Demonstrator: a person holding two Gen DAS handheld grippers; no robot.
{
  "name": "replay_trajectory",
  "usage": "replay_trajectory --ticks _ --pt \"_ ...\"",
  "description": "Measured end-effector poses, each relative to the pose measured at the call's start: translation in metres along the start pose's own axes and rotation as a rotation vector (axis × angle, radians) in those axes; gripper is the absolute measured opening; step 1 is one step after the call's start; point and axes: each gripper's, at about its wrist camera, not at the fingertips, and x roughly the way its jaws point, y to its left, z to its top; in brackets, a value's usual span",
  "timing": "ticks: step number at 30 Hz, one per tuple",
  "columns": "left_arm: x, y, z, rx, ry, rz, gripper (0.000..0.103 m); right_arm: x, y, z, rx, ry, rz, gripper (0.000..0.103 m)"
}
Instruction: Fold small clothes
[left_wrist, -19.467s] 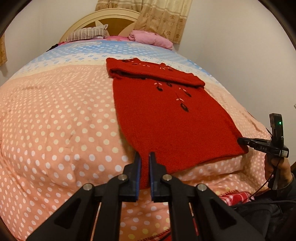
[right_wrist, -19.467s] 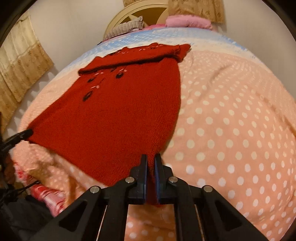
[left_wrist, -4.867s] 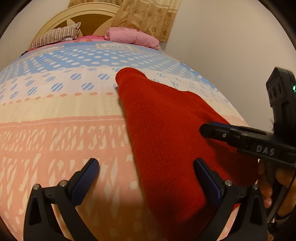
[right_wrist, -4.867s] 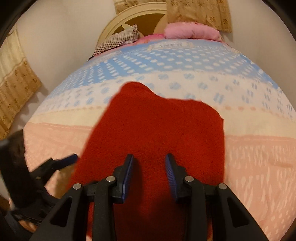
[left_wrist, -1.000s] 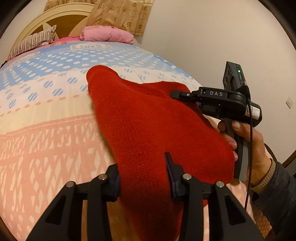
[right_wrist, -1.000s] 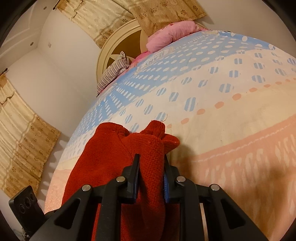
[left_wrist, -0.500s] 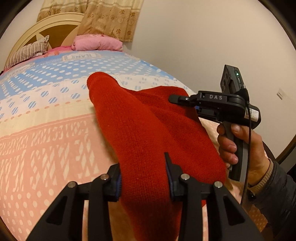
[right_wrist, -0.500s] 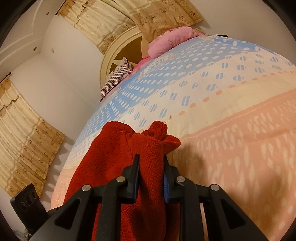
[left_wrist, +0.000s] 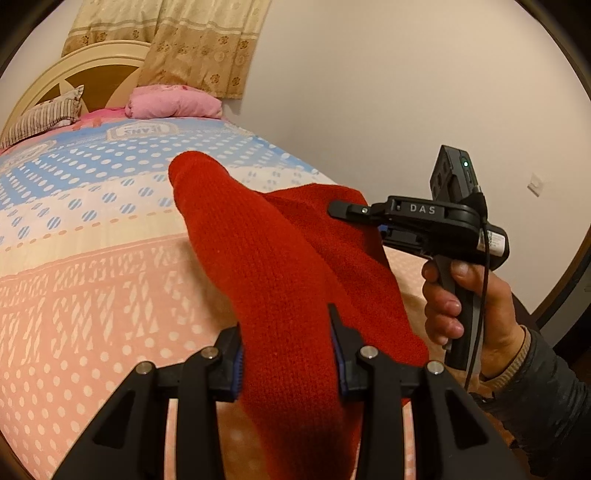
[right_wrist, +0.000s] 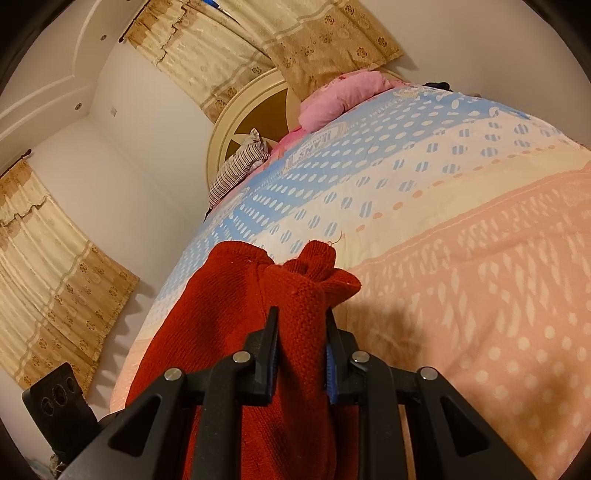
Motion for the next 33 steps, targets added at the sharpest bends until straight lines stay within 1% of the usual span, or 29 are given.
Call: replay_trajectory --ticks 5,11,21,26,33 --pt "-0.002 -0.016 0.000 0.019 -0.009 -0.034 0.037 -0.030 -0.002 -0.003 0.004 -0.011 -0.012 0.020" --pt "0.005 -0.043 -0.001 0.057 0.006 -0.083 0.037 -0.070 -0.013 -0.009 0.020 -0.047 -0.038 0.020" --pt "0.025 -0.092 0.001 0.108 0.045 -0.178 0.037 -0.147 -0.045 -0.016 0.071 -0.114 -0.100 0.020" --pt "0.036 -0.117 0.000 0.140 0.070 -0.201 0.037 -0.183 -0.062 -0.019 0.083 -0.143 -0.132 0.019" --pt "0.049 -0.147 -0.002 0.206 0.100 -0.215 0.037 -0.217 -0.088 -0.025 0.121 -0.176 -0.169 0.019"
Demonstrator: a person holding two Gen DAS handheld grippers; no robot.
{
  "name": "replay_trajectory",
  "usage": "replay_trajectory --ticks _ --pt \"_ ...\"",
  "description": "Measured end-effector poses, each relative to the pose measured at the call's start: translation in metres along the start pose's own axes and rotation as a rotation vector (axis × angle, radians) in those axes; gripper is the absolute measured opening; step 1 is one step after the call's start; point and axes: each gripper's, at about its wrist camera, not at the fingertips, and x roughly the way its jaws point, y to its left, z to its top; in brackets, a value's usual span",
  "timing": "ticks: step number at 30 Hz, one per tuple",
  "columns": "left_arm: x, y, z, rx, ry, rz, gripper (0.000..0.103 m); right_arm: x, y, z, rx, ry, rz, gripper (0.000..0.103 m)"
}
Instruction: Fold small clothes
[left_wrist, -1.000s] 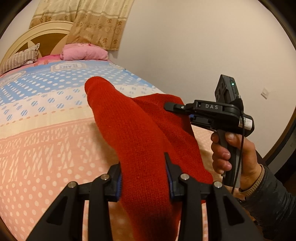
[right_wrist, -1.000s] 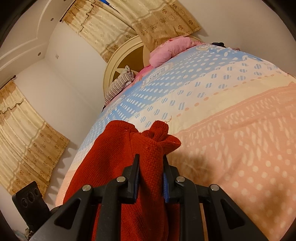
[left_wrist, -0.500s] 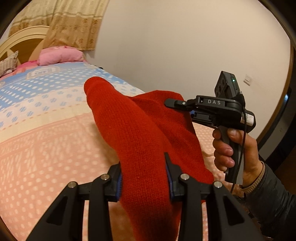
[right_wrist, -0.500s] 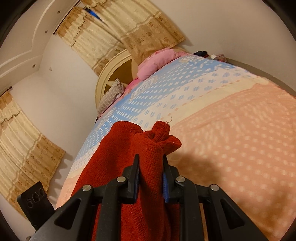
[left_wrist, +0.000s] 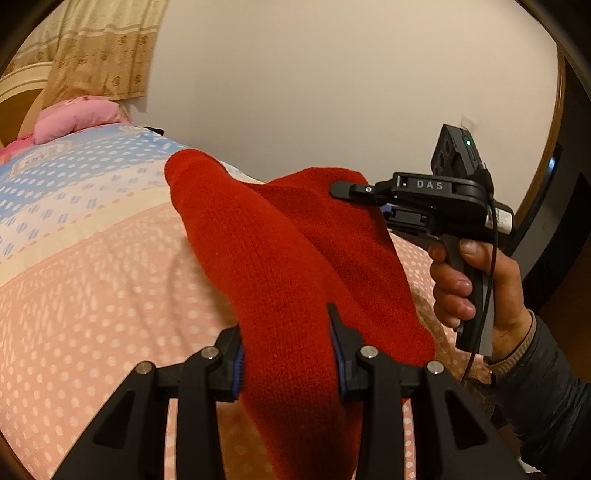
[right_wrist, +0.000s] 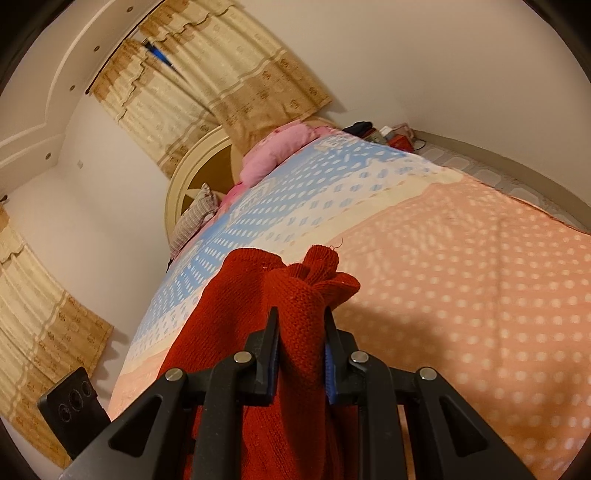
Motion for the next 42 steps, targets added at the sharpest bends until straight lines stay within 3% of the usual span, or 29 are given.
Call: replay_trajectory --ticks 16,38,42 --pt "0.027 -0.030 0.002 0.042 0.032 -0.022 0.037 -0.031 -0.041 0.006 0.045 -0.031 -0.032 0.019" --pt "0.053 -0.017 -0.018 0.014 0.103 0.011 0.037 -0.006 -0.076 0.003 0.107 0.008 -0.080 0.012" --pt "0.053 -0.015 -0.023 -0.005 0.110 0.019 0.044 0.000 -0.083 0.002 0.119 0.018 -0.092 0.012"
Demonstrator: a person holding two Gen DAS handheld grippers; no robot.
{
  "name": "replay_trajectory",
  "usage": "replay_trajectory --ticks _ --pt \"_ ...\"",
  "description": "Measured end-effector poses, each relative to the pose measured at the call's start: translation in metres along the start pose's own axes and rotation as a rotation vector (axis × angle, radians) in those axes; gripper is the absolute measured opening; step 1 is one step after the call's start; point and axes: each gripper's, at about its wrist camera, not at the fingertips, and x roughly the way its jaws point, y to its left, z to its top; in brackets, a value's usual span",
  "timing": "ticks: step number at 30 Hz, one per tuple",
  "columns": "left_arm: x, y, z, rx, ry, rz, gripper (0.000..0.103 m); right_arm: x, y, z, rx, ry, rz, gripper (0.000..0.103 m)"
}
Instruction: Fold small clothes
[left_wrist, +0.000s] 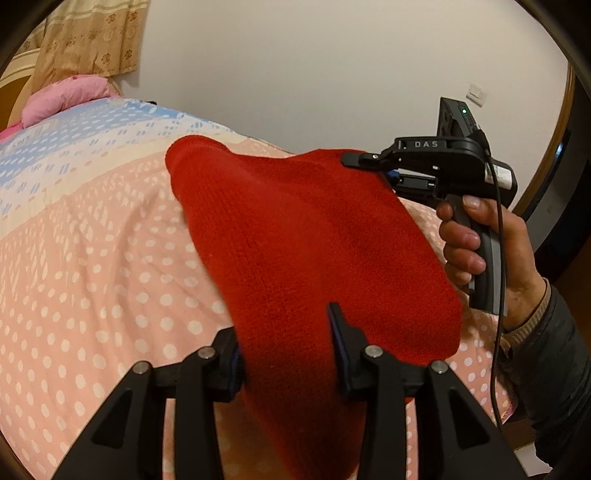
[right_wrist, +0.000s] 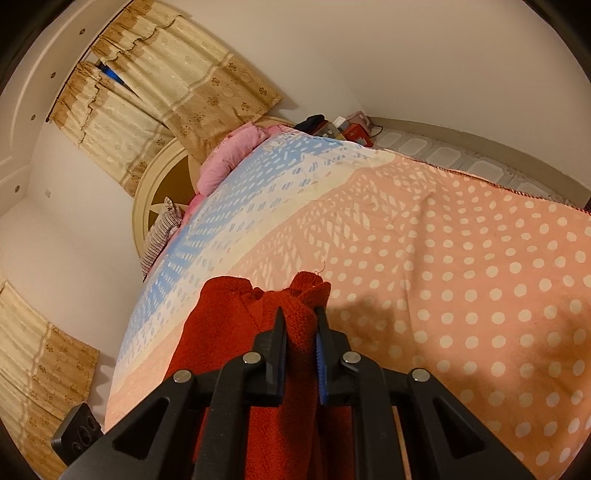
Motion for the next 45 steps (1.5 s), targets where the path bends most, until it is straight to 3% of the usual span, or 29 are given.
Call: replay_trajectory --ticks 9,15,20,25,26,29,31,34,38,41,45 --pt "-0.004 -0.006 -0.010 0.005 -0.015 0.069 0.075 0.012 -0.013 -0.002 0.026 0.010 -0.020 0.012" --pt "0.002 -0.005 -0.014 -0.009 -0.013 0.097 0.096 0.029 -0.030 -0.009 0.042 0.058 -0.090 0.012" --pt "-0.005 -0.002 -0.011 -0.025 -0.012 0.093 0.096 0.026 -0.028 -0.012 0.023 0.053 -0.119 0.014" --pt "-0.024 -0.007 -0.004 0.027 -0.085 0.145 0.099 -0.012 0.005 -0.014 -0.053 -0.051 -0.182 0.018" --pt "-0.026 -0.007 -0.004 0.027 -0.095 0.152 0.100 -0.024 0.016 -0.017 -0.076 -0.078 -0.176 0.022" --pt "-0.026 -0.001 -0.004 0.003 -0.100 0.159 0.101 -0.051 0.051 -0.030 -0.166 -0.122 -0.110 0.047" --pt "-0.019 0.004 -0.006 -0.015 -0.076 0.163 0.102 -0.063 0.074 -0.047 -0.253 -0.137 -0.065 0.051" --pt "-0.008 0.010 -0.012 -0.028 -0.046 0.175 0.103 -0.054 0.090 -0.073 -0.308 -0.037 -0.006 0.051" --pt "-0.007 0.013 -0.019 -0.060 -0.046 0.148 0.103 -0.021 0.066 -0.099 -0.250 0.105 -0.062 0.051" --pt "-0.009 0.013 -0.021 -0.078 -0.047 0.144 0.103 -0.014 0.044 -0.103 -0.189 0.087 -0.001 0.051" --pt "-0.026 0.008 -0.023 -0.081 -0.059 0.152 0.103 -0.025 0.050 -0.102 -0.162 0.070 -0.029 0.051"
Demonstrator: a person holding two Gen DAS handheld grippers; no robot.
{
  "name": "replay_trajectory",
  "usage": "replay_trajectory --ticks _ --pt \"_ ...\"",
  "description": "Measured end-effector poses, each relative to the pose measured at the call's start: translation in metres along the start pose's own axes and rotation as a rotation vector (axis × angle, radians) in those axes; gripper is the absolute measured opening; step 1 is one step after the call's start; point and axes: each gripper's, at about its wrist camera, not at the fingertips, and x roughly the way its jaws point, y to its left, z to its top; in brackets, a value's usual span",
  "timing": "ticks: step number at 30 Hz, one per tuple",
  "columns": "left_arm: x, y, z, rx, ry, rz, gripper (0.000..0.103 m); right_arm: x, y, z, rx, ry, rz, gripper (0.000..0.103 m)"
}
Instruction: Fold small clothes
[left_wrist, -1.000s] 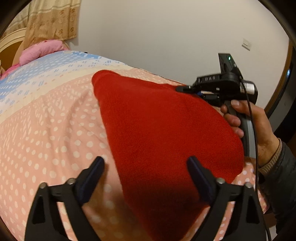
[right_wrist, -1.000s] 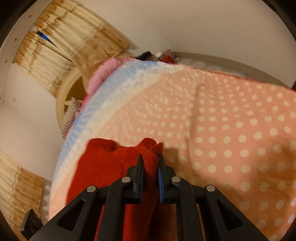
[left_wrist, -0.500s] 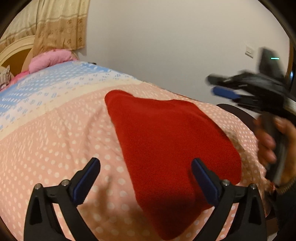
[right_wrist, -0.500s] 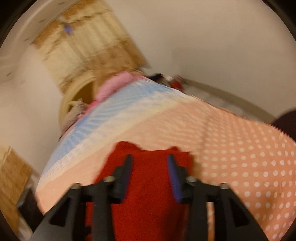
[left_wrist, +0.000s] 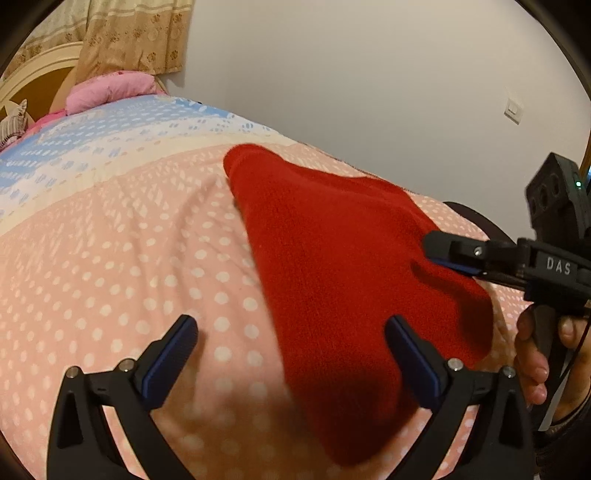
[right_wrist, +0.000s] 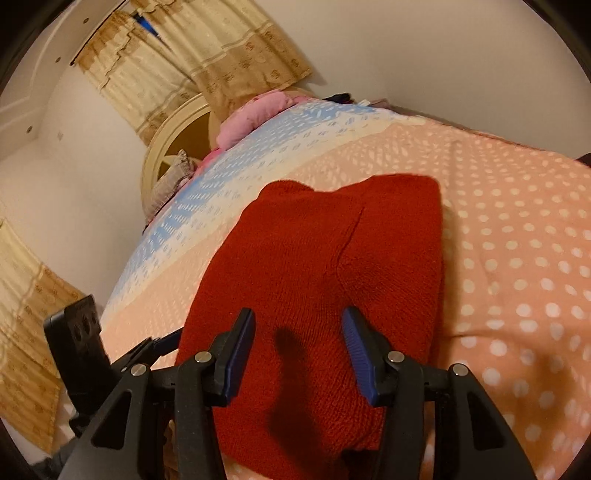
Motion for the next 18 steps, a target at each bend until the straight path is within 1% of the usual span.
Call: replay_trajectory --ticks 2,3,4,6,7,12,18 --pt "-0.016 -0.002 -0.002 0.000 -0.026 -0.001 0.103 -0.020 0.012 -0.004 -0.022 -0.051 -0.049 0.051" --pt "-0.027 -0.003 -0.003 -0.001 -0.048 -0.001 0.103 -0.033 0.022 -0.008 -0.058 -0.091 -0.085 0.051" --pt "-0.033 -0.004 -0.004 -0.001 -0.063 -0.004 0.103 -0.041 0.029 -0.011 -0.080 -0.114 -0.112 0.052" --pt "-0.049 -0.006 -0.004 -0.001 -0.095 -0.008 0.103 -0.062 0.044 -0.018 -0.133 -0.172 -0.187 0.056" --pt "-0.060 -0.009 -0.003 0.003 -0.120 -0.009 0.103 -0.069 0.050 -0.021 -0.152 -0.192 -0.201 0.056" --pt "-0.089 -0.020 0.000 0.024 -0.195 -0.013 0.103 -0.108 0.080 -0.037 -0.258 -0.289 -0.268 0.058" --pt "-0.102 -0.026 0.005 0.033 -0.240 -0.023 0.103 -0.132 0.098 -0.043 -0.311 -0.351 -0.289 0.062"
